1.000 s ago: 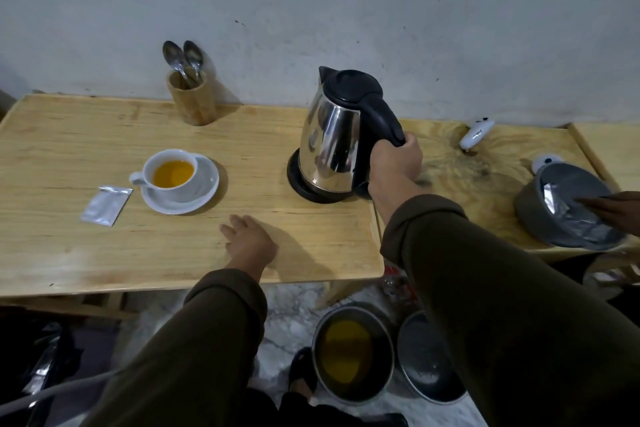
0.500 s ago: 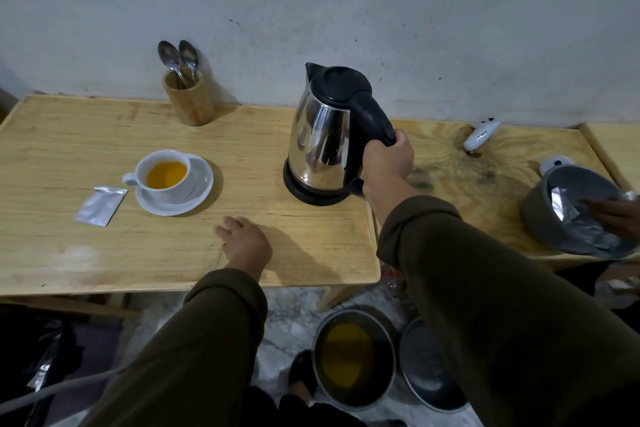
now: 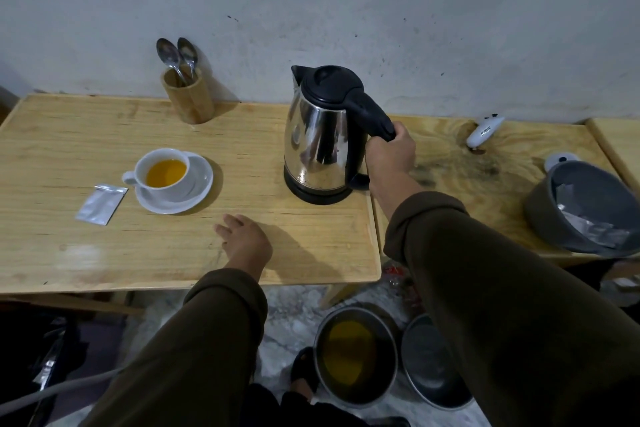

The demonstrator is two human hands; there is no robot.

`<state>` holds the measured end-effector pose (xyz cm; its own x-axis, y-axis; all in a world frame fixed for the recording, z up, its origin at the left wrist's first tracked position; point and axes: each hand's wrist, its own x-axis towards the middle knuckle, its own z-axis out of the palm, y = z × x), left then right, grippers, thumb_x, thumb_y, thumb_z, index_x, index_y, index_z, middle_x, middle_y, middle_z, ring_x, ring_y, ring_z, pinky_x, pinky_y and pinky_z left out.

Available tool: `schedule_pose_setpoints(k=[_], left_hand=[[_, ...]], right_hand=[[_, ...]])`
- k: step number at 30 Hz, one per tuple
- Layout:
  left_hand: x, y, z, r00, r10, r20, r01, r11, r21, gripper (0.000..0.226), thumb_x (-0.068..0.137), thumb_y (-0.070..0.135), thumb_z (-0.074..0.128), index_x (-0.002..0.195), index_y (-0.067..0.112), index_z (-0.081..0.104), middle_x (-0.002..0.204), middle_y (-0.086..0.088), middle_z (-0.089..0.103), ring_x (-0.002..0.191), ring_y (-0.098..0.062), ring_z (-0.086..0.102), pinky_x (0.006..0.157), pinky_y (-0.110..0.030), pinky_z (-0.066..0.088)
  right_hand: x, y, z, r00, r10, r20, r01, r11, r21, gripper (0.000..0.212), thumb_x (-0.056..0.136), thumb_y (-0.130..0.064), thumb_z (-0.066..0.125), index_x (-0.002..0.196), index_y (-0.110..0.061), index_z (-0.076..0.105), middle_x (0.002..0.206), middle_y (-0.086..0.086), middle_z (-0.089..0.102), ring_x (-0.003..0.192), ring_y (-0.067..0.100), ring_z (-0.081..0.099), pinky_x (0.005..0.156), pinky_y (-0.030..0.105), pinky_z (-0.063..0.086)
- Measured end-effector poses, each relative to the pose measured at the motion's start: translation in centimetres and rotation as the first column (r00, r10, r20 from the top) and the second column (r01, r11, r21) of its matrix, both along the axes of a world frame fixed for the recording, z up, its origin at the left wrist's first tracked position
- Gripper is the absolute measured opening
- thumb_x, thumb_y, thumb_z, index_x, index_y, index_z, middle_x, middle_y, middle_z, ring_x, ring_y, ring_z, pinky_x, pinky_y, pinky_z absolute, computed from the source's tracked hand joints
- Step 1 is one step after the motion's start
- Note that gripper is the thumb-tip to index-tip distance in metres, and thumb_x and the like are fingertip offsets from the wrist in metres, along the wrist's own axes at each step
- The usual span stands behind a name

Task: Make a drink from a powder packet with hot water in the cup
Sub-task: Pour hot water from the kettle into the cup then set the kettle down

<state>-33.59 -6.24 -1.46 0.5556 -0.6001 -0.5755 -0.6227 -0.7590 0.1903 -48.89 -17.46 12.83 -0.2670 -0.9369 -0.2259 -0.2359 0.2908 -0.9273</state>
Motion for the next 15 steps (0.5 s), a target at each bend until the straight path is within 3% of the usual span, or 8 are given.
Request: schedule_pose_setpoints(k=[5,9,12,15], left_hand=[[0.1,0.0,-0.3,1.000,0.005,-0.003,-0.005,1.000,-0.014,0.074,0.093,0.010,0.047,0.150,0.000,0.001,0.158,-0.021,-0.009,0.145,-0.046,-0.006,0.116,-0.050,0.022],[-0.1,0.0,-0.3,1.000,0.013,0.011,-0.013,1.000,-0.017,0.072,0.092,0.004,0.043,0.150,-0.001,0.001,0.158,-0.022,-0.008,0.145,-0.046,-0.005,0.117,-0.049,0.021],[0.0,0.2,-0.2,1.000,0.000,0.010,0.000,1.000,-0.022,0.071,0.092,0.003,0.043,0.149,-0.002,0.002,0.158,-0.023,-0.007,0.145,-0.046,-0.005,0.117,-0.048,0.019],[0.5,0.5,-0.2,1.000,-0.008,-0.018,0.007,0.999,-0.043,0.075,0.090,0.009,0.050,0.150,-0.001,0.005,0.158,-0.021,-0.003,0.145,-0.045,-0.003,0.119,-0.048,0.017]], right_hand=[[-0.2,-0.1,-0.6,0.999,0.041,-0.036,-0.041,0.999,-0.002,0.034,0.071,0.007,0.040,0.071,-0.025,0.050,0.077,0.003,0.055,0.068,0.019,0.047,0.060,0.026,0.043],[-0.6,0.1,-1.0,0.997,0.054,-0.050,-0.055,0.998,-0.006,0.032,0.073,0.006,0.042,0.074,-0.024,0.050,0.073,-0.001,0.051,0.065,0.017,0.045,0.060,0.027,0.044],[-0.7,0.1,-1.1,0.996,0.062,-0.072,-0.061,0.998,0.012,0.033,0.074,0.004,0.045,0.071,-0.029,0.050,0.075,-0.002,0.054,0.072,0.020,0.053,0.071,0.038,0.057],[-0.8,0.0,-1.0,0.989,0.082,-0.125,-0.081,0.997,0.016,0.029,0.076,0.004,0.049,0.079,-0.025,0.051,0.084,-0.001,0.057,0.087,0.026,0.060,0.078,0.047,0.059]])
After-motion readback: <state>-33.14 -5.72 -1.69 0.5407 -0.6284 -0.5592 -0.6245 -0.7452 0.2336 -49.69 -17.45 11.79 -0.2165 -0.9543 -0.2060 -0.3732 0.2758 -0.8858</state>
